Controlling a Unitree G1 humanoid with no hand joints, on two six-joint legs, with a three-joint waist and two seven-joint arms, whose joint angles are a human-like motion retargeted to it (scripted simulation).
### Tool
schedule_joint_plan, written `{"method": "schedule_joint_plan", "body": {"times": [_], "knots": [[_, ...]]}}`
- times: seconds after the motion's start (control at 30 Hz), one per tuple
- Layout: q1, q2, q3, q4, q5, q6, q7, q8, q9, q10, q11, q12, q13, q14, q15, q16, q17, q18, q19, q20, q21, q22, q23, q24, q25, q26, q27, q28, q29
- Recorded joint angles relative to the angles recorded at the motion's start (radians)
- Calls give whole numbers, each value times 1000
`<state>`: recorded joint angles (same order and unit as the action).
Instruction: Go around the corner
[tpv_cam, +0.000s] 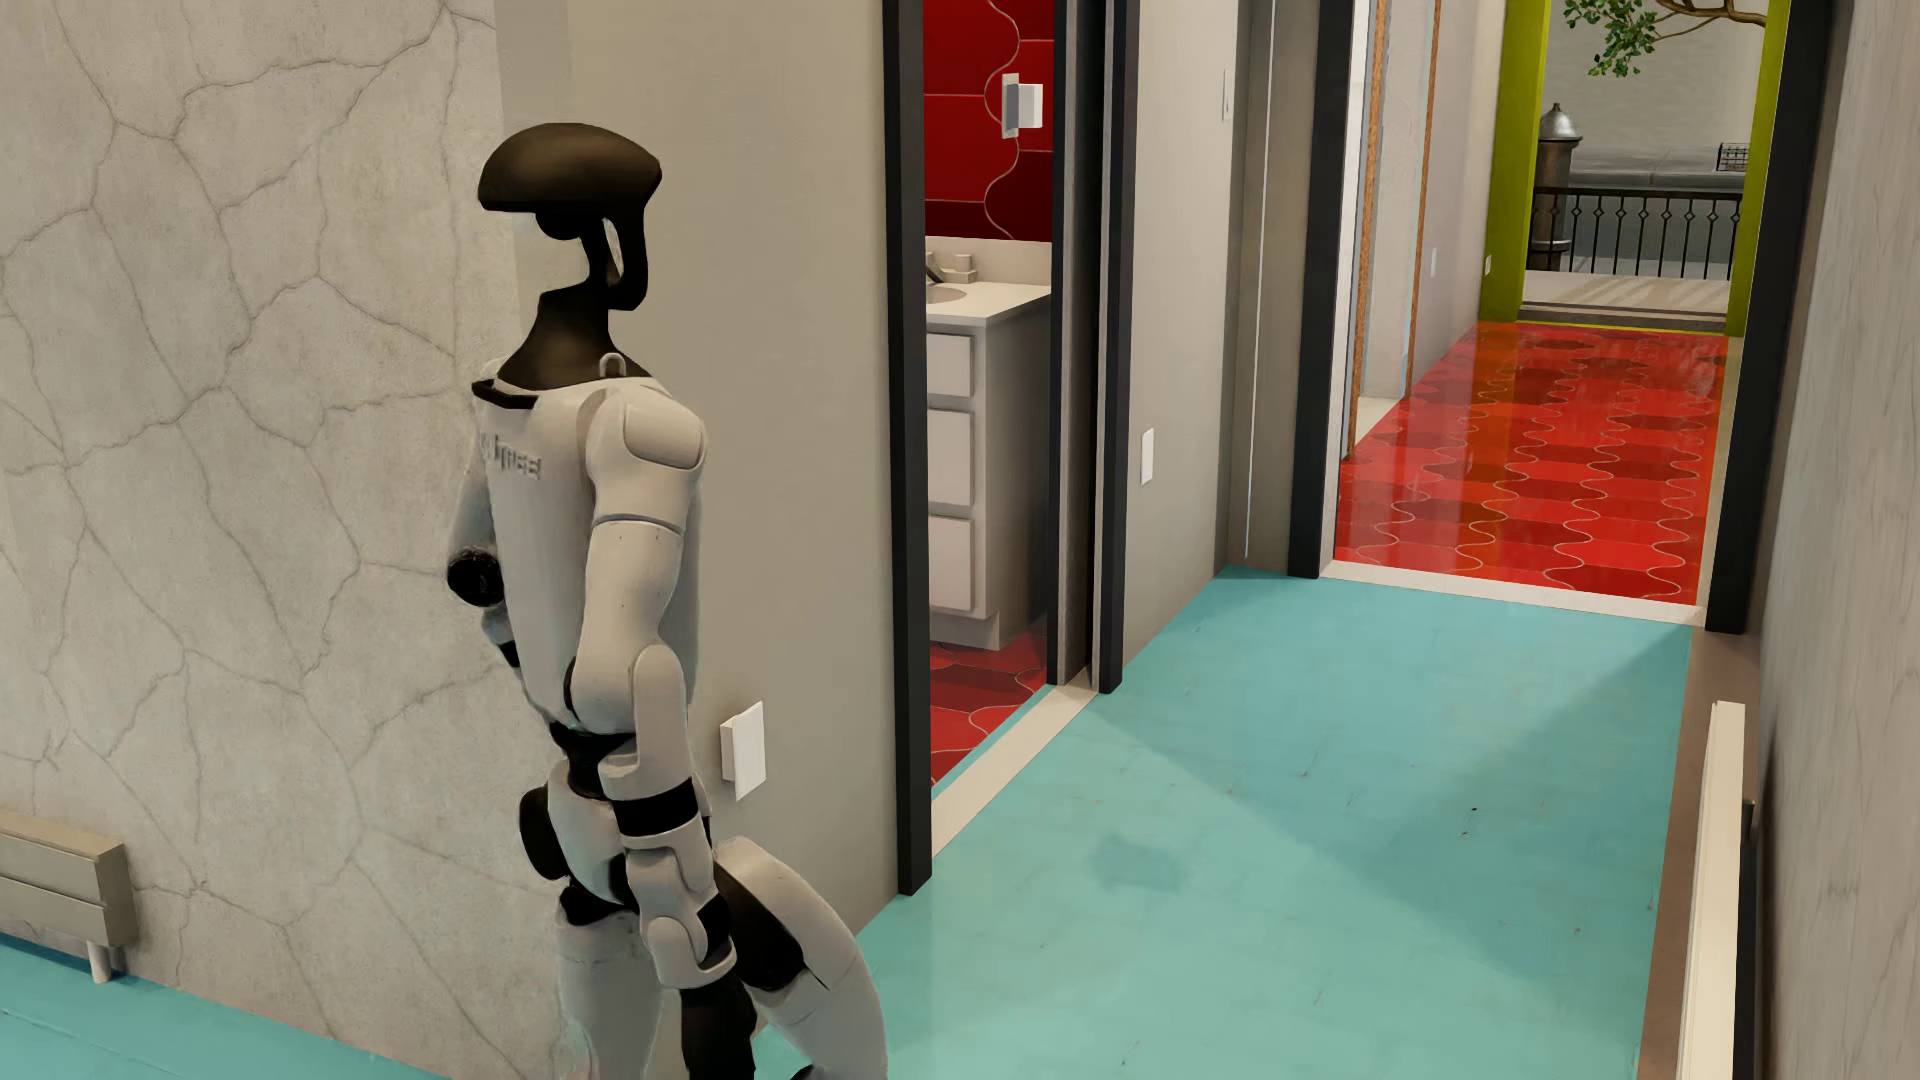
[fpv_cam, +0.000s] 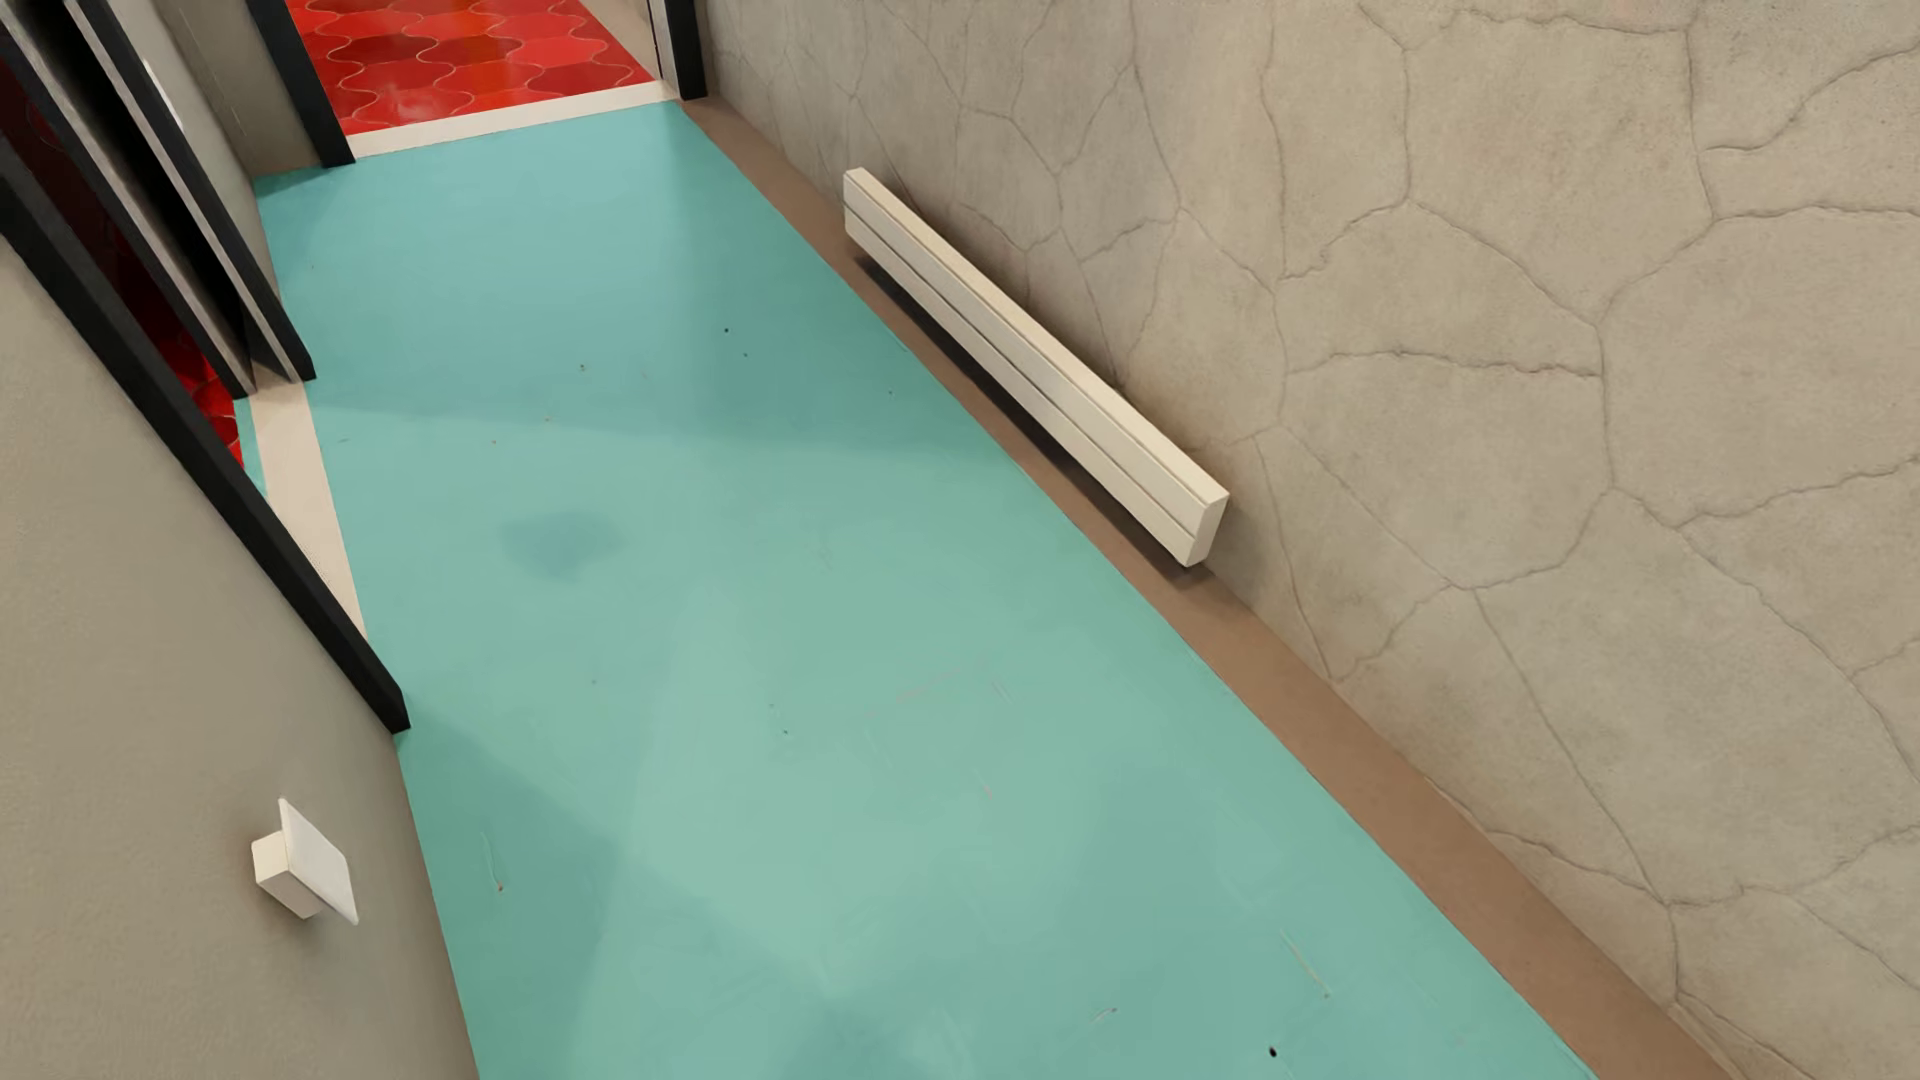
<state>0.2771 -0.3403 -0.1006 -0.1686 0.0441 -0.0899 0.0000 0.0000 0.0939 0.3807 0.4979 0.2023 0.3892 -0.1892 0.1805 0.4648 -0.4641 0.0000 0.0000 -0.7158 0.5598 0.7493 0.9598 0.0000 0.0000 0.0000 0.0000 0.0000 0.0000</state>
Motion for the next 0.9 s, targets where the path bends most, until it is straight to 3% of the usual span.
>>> {"method": "schedule_joint_plan", "body": {"times": [0.07,0.17,0.2,0.27,0.33,0.37,0.4,0.47,0.5,0.53,0.57,0.6,0.67,0.7,0.77,0.8,0.83,0.9], "knots": [[71,26,-42,24,2,12,0,0,-10,-3,35,57,9,28,42,-13,-14,0,0,-186,-88,121,-41,0,0,0,0,0,0],[30,74,-75,65,-12,78,0,0,-40,114,113,172,-7,239,-91,-37,-28,0,0,-402,-87,225,3,0,0,0,0,0,0],[-67,128,-71,81,-16,102,0,0,-33,266,107,185,-6,337,-146,-27,-32,0,0,-437,-50,226,3,0,0,0,0,0,0],[-363,165,-21,68,-39,119,0,0,-67,639,89,174,-23,465,-223,-5,-15,0,0,-364,-12,200,7,0,0,0,0,0,0],[-567,255,63,37,-63,85,0,0,-73,842,41,162,-44,326,-255,7,10,0,0,-200,9,152,-9,0,0,0,0,0,0],[-645,303,94,14,-75,63,0,0,-82,822,18,162,-50,329,-266,9,22,0,0,-110,-6,122,-23,0,0,0,0,0,0],[-667,385,118,6,-66,51,0,0,-60,718,-12,175,-52,377,-275,1,28,0,0,-13,-28,73,-44,0,0,0,0,0,0],[-680,479,178,-16,-60,37,0,0,-32,382,-29,168,-62,486,-294,-28,24,0,0,75,-85,14,-76,0,0,0,0,0,0],[-657,532,195,-17,-51,38,0,0,-15,213,-34,169,-69,482,-303,-39,18,0,0,85,-101,-5,-84,0,0,0,0,0,0],[-639,580,203,-7,-38,39,0,0,-5,77,-39,174,-73,388,-310,-44,12,0,0,82,-114,-19,-92,0,0,0,0,0,0],[-631,616,210,18,-17,45,0,0,-3,29,-41,180,-71,237,-318,-44,8,0,0,71,-127,-25,-102,0,0,0,0,0,0],[-654,647,206,26,-9,40,0,0,-6,33,-38,182,-63,208,-323,-43,7,0,0,49,-140,-10,-112,0,0,0,0,0,0],[-697,685,216,7,-44,6,0,0,-27,78,-10,178,-15,460,-295,-42,16,0,0,-27,-174,74,-125,0,0,0,0,0,0],[-711,683,217,-9,-78,-21,0,0,-51,115,26,183,22,514,-232,-38,26,0,0,-76,-175,124,-121,0,0,0,0,0,0],[-636,573,177,-29,-166,-70,0,0,-83,137,264,207,72,429,28,-18,44,0,0,-201,-111,208,-67,0,0,0,0,0,0],[-627,397,131,-68,-230,-99,0,0,-120,117,462,185,67,386,125,-9,44,0,0,-291,-61,232,-42,0,0,0,0,0,0],[-581,267,82,-80,-236,-98,0,0,-127,101,626,156,67,335,72,0,46,0,0,-360,-23,244,-16,0,0,0,0,0,0],[-382,148,13,-71,-240,-64,0,0,-77,55,784,79,89,168,-146,12,42,0,0,-429,58,245,22,0,0,0,0,0,0]]}}
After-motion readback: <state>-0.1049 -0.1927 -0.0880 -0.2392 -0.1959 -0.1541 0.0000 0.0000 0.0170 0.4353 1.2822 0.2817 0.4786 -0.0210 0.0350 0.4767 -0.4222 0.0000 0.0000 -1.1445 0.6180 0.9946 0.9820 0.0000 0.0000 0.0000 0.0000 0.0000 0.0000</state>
